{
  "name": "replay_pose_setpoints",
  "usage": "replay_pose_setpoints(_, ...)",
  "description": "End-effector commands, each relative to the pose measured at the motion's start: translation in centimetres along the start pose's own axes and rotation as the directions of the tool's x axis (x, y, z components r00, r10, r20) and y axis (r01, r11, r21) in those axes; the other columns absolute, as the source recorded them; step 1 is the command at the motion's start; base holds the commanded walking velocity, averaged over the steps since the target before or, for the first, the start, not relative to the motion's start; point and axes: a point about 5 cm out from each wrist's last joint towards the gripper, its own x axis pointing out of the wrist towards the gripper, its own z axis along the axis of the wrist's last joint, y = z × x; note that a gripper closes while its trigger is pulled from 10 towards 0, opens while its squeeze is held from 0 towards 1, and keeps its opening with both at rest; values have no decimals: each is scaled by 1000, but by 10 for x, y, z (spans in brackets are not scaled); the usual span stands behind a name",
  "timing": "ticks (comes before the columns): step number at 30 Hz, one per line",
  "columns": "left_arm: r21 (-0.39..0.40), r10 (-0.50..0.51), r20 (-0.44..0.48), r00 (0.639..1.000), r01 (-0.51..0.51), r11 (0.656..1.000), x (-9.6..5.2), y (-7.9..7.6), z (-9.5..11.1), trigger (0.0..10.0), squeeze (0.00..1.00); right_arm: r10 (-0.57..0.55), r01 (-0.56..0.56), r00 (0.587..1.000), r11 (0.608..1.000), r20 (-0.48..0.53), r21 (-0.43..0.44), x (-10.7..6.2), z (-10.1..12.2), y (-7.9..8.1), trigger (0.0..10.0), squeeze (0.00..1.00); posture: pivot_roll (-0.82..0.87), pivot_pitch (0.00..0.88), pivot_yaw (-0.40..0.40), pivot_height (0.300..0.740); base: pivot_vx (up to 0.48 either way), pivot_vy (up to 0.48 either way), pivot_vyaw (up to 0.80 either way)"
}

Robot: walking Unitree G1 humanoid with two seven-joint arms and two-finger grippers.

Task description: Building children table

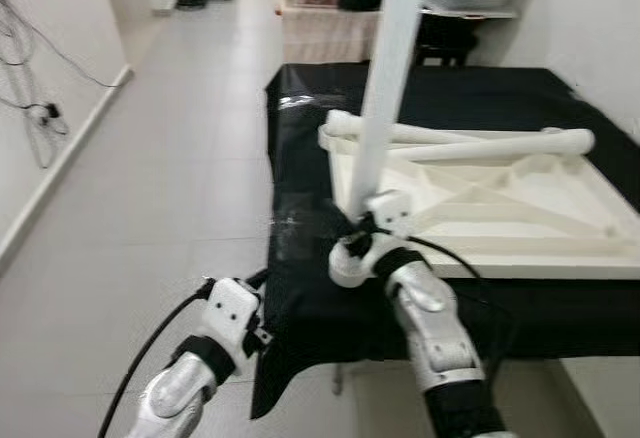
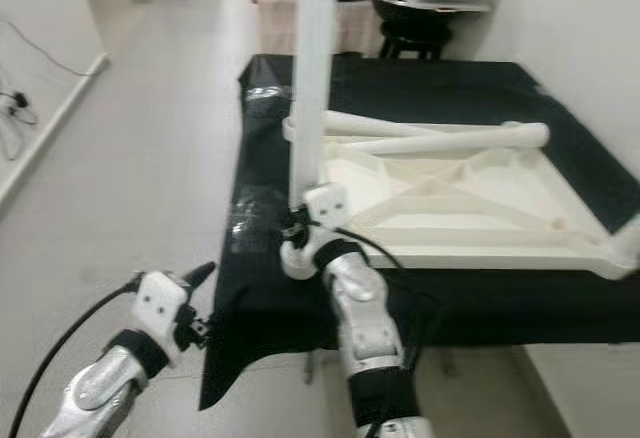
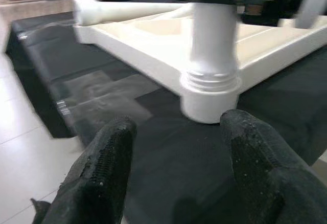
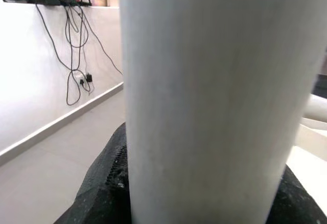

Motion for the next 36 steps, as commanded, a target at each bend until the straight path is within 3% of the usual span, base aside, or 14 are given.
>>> replay_pose_setpoints(1,-11,-20,-15,1000,20,1000,1,-1,-2,10000,0,26,-31,983,999,-181,-24,-10,-37,1,0,0,-25,144,-66,740,0,0,0)
replay_pose_setpoints(3,-9,-18,-15,1000,18,1000,1,-1,-3,10000,0,17,-18,983,1000,-183,-8,-9,-38,0,0,0,-30,143,-61,740,0,0,0)
replay_pose_setpoints(5,-3,3,-14,1000,-3,1000,0,0,-3,10000,0,-18,22,984,1000,-178,22,-9,-35,-3,4078,0,-30,143,-62,740,0,0,0)
replay_pose_setpoints(6,-3,3,-14,1000,-3,1000,0,0,-3,10000,0,-18,22,984,1000,-178,22,-9,-35,-3,4078,0,-30,143,-62,740,0,0,0)
replay_pose_setpoints(7,-6,8,-13,1000,-8,1000,0,0,-3,10000,0,-40,47,982,998,-183,38,-12,-30,1,10000,0,-24,139,-63,740,0,0,0)
replay_pose_setpoints(10,-7,9,-13,1000,-9,1000,0,0,-3,10000,0,-36,46,983,998,-179,52,-13,-28,2,10000,0,-24,139,-63,740,0,0,0)
replay_pose_setpoints(11,-6,6,-15,1000,-6,1000,1,0,-4,10000,0,71,-60,992,993,-101,106,-7,-15,5,10000,1000,-18,130,-66,740,0,0,0)
replay_pose_setpoints(15,-6,-1,-17,1000,1,1000,3,-1,-5,10000,0,320,-322,947,942,38,92,5,12,4,10000,1000,-17,122,-65,740,0,0,0)
replay_pose_setpoints(18,-6,-3,-18,1000,3,1000,4,-1,-5,10000,0,411,-413,911,909,45,57,7,19,-1,10000,1000,-15,118,-66,740,0,0,0)
replay_pose_setpoints(20,-6,-4,-19,1000,4,1000,4,-1,-6,10000,0,541,-541,841,841,4,-25,6,21,-7,10000,941,-13,111,-66,740,0,0,0)
replay_pose_setpoints(22,-5,-3,-20,1000,3,1000,4,-1,-6,10000,0,630,-631,776,774,-38,-50,6,21,-14,10000,0,-12,110,-67,740,0,0,0)
replay_pose_setpoints(31,-5,-2,-23,1000,1,1000,4,-2,-7,10000,0,652,-650,754,758,-75,57,17,22,-33,10000,0,4,98,-67,740,0,0,0)
replay_pose_setpoints(32,-4,-2,-24,1000,1,1000,3,-2,-7,10000,0,662,-658,746,749,-72,77,18,22,-34,392,0,4,98,-67,740,0,0,0)
replay_pose_setpoints(36,-6,-2,-24,1000,2,1000,3,-3,-7,10000,0,702,-694,710,711,-54,111,17,24,-37,0,0,4,103,-66,740,0,0,0)
